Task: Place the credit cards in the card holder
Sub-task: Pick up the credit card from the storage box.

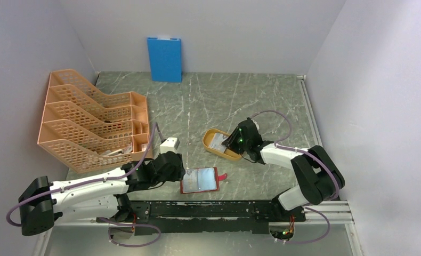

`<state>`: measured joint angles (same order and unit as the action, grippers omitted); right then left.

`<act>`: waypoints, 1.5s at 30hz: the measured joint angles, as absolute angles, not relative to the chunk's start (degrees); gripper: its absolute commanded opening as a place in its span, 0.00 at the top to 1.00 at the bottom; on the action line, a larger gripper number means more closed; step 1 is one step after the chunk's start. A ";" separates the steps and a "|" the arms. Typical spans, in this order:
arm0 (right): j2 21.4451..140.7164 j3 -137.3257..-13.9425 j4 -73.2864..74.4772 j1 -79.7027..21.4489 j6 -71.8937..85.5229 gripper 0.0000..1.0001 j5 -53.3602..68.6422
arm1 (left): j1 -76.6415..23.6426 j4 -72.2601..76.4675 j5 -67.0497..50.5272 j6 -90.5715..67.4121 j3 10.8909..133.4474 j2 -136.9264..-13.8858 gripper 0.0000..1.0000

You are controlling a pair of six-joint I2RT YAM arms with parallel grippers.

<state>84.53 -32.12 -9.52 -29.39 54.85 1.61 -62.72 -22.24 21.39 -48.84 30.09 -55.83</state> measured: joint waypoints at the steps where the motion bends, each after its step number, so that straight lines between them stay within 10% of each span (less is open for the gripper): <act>1: 84.34 -31.97 -9.50 -29.26 54.85 0.69 1.76 | -62.72 -22.22 21.39 -48.84 30.09 -55.90 0.54; 45: 71.68 -29.39 -4.58 -27.92 56.05 1.00 4.60 | -62.72 -22.11 21.39 -48.82 30.09 -56.27 0.54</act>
<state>71.68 -29.39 -4.58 -27.92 56.05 4.60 -62.72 -22.11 21.39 -48.82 30.09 -56.27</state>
